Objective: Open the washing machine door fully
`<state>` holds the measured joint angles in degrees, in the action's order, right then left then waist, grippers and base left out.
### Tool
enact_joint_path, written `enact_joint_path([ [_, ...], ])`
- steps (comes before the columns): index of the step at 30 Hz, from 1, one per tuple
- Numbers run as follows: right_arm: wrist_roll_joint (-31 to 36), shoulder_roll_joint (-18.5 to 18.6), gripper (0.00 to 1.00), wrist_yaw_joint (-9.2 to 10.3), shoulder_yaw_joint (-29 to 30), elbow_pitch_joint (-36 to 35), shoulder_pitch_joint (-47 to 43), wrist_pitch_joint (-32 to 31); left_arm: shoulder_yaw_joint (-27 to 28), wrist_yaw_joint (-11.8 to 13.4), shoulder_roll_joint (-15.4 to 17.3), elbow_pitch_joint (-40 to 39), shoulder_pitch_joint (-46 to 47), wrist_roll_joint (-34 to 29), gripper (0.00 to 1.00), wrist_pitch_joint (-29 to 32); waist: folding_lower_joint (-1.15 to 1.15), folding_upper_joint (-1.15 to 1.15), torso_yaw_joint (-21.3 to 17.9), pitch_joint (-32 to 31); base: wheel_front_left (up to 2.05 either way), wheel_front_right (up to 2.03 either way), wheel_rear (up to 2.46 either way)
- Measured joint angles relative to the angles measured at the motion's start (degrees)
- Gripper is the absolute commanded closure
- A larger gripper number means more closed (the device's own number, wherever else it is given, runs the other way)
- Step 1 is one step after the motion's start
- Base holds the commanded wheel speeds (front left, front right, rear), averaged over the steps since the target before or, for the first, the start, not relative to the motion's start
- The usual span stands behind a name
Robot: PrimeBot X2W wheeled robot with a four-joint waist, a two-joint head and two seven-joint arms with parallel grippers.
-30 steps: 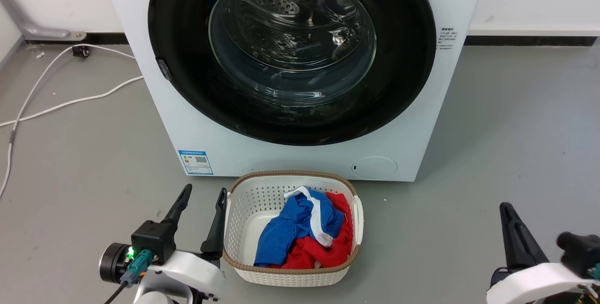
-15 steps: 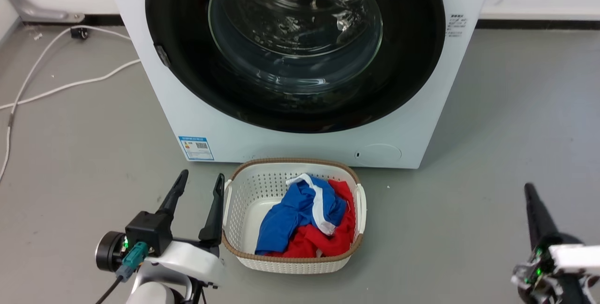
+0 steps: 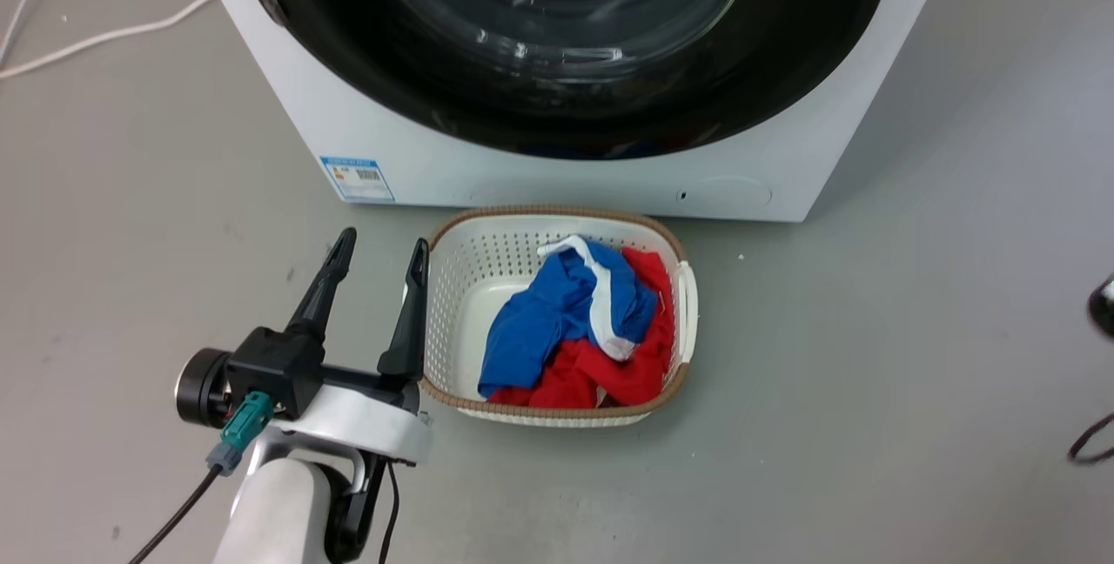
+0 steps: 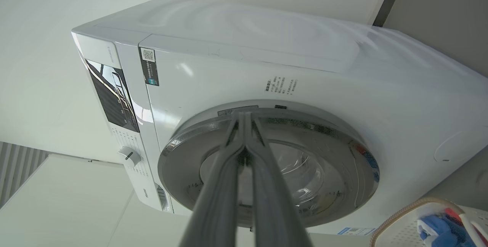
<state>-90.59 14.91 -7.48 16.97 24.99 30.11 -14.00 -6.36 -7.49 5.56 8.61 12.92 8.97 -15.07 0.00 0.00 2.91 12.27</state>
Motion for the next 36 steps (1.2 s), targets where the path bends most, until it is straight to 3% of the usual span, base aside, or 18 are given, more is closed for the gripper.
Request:
enact_joint_path([
  [8, 2.04, 9.34, 1.0, 0.0, -4.72, 10.96, 18.23, -8.49, -0.92, 0.0, -0.14, -2.59, 2.77, 0.24, 0.0, 0.0, 0.0, 0.0, 2.04, 5.36, 0.0, 0.0, 0.0],
  [14, 8.35, 13.02, 1.0, 0.0, -11.87, 19.5, 31.85, -16.55, -1.6, 0.0, -0.3, -4.2, 3.9, 0.26, 0.0, 0.0, 0.01, 0.0, 3.61, 8.53, 0.0, 0.0, 0.0],
  [24, 18.07, 10.43, 1.0, -0.01, -18.55, 28.14, 49.81, -22.64, -2.11, 0.0, -0.68, -5.92, 6.2, -0.14, 0.0, 0.0, 0.01, 0.0, 5.17, 13.75, 0.0, 0.0, 0.0],
  [36, 24.99, 8.29, 1.0, -0.01, -20.18, 34.65, 57.92, -22.9, -2.77, -0.01, -1.55, -6.42, 7.61, -0.07, 0.0, 0.0, 0.0, 0.0, 6.53, 17.36, 0.0, 0.0, 0.0],
])
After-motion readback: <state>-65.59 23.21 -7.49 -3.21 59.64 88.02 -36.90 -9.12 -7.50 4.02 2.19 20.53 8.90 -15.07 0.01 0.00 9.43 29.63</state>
